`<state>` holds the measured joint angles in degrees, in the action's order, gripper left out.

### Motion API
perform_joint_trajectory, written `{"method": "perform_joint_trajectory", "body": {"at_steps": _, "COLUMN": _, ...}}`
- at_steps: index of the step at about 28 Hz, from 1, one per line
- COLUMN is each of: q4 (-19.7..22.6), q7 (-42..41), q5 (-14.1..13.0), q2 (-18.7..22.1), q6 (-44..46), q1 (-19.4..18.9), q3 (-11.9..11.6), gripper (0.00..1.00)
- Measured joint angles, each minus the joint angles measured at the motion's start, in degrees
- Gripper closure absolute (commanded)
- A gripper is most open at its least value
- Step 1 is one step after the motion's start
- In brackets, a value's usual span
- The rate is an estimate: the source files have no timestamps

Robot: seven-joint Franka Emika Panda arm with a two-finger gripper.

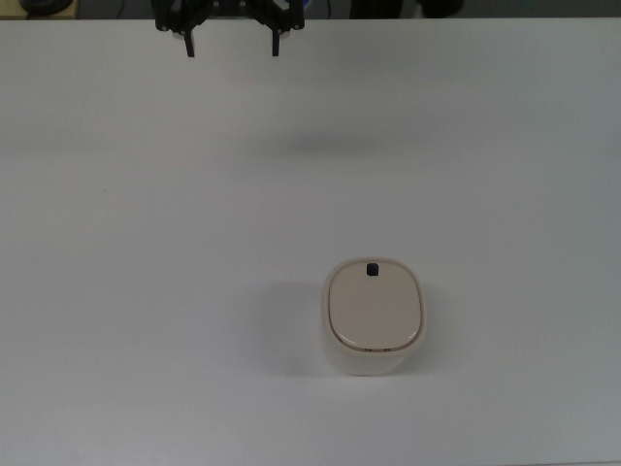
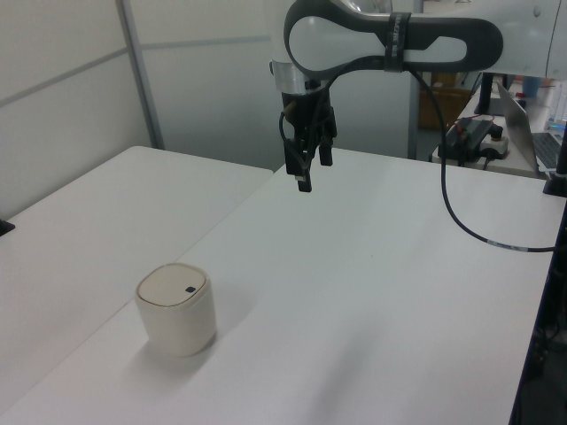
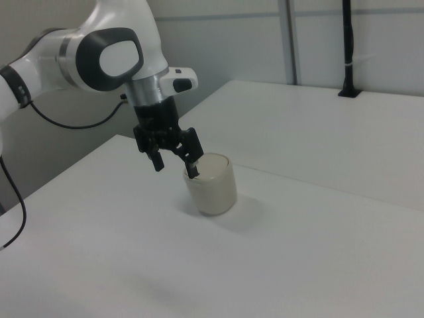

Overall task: Open the trash can
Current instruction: 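Move the gripper over the cream trash can toward its lid button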

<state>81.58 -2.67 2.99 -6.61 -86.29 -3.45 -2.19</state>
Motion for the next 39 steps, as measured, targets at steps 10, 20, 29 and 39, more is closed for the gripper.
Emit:
{"method": "perform_joint_trajectory", "body": {"at_steps": 10, "q4": 0.05, "q7": 0.0, "q5": 0.0, "q2": -0.05, "q6": 0.0, "q1": 0.0, "q3": 0.0, "gripper": 1.0}}
{"method": "perform_joint_trajectory", "body": {"at_steps": 20, "q4": 0.06, "q7": -0.84, "q5": -0.16, "q2": -0.1, "q6": 0.0, "q1": 0.0, "q3": 0.0, "gripper": 1.0}}
{"method": "perform_joint_trajectory", "body": {"at_steps": 29, "q4": 0.09, "q7": -1.29, "q5": -0.16, "q2": -0.16, "q6": 0.0, "q1": 0.0, "q3": 0.0, "gripper": 1.0}}
{"method": "perform_joint_trajectory", "body": {"at_steps": 39, "q4": 0.16, "q7": -1.38, "q5": -0.63, "q2": -1.29, "q6": -3.66, "q1": -0.23, "q3": 0.21, "gripper": 1.0}}
